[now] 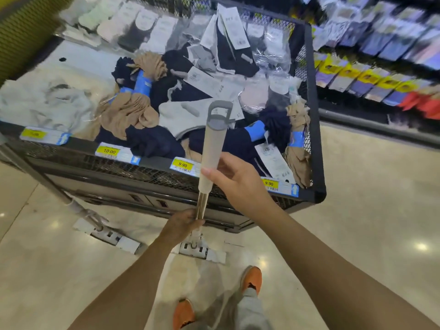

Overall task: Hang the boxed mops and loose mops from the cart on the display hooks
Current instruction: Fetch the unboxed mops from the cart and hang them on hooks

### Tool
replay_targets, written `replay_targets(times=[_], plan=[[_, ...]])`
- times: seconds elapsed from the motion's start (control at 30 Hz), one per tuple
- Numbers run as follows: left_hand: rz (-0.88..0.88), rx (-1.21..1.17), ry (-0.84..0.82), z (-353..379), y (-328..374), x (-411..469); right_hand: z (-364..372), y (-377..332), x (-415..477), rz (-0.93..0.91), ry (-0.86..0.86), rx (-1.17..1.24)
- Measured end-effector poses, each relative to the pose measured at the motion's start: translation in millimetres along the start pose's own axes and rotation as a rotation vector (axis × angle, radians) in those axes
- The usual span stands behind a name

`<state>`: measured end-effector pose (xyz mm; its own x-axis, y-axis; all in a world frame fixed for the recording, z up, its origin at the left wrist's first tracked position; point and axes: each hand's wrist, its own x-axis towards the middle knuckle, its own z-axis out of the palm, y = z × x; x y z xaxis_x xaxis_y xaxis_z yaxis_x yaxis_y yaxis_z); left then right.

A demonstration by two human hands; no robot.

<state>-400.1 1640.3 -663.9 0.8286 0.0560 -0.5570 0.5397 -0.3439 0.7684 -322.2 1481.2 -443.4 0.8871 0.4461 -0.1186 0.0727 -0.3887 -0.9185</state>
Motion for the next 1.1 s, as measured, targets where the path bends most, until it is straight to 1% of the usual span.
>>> replay_targets(times=[0.13,0.23,0.37,0.47,0.63,0.77,0.93,1.1], plan=[[0.014,-0.059,-0.013,0,14,-13,-10,-14,-17,-0.030,0.071,0.009],[0.069,-0.072,-0.004,3,37,-32,-29,-35,-32,-0.044,0.134,0.040],[0.155,-0.054,-0.062,4,80,-63,-63,-75,-56,-0.080,0.236,0.040],[0.219,-0.020,-0.094,9,122,-93,-93,-110,-75,-0.100,0.340,0.093],[0.366,0.021,-0.132,25,200,-138,-156,-170,-109,-0.147,0.476,0.140],[0.491,0.025,-0.171,50,264,-171,-217,-210,-140,-0.177,0.537,0.185],[0.652,0.062,-0.221,97,340,-202,-299,-244,-193,-0.233,0.626,0.174],[0.761,0.110,-0.311,154,417,-229,-379,-267,-250,-0.280,0.735,0.144]])
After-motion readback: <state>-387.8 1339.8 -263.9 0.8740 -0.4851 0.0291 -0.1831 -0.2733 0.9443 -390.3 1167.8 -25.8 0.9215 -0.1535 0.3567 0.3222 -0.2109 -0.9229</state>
